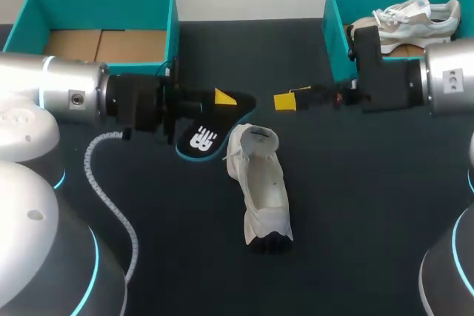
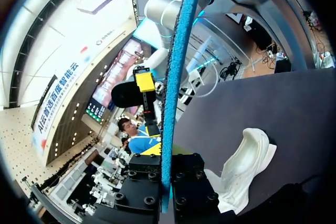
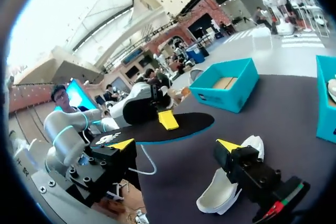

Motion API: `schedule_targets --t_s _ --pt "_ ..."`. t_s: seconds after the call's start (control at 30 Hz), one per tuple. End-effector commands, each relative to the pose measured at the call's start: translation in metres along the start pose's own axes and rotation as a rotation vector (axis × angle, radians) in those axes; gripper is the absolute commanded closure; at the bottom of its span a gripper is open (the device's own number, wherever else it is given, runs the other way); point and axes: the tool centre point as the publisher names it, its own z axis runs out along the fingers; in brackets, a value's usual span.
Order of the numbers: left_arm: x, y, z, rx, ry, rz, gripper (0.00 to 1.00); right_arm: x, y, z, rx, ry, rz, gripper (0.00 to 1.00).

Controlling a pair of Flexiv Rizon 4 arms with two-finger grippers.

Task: Take the shoe out of the shoebox, open the shoe tongue, remove and reinsert the insole, then place the shoe into the shoebox

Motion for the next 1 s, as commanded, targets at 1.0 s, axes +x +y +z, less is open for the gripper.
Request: schedule_targets --t_s 1.0 --pt "0.001 -0.001 0.0 -0.003 0.001 0.0 1.0 -0.035 -0.031 -0.016 0.265 -0.112 -0.711 0.0"
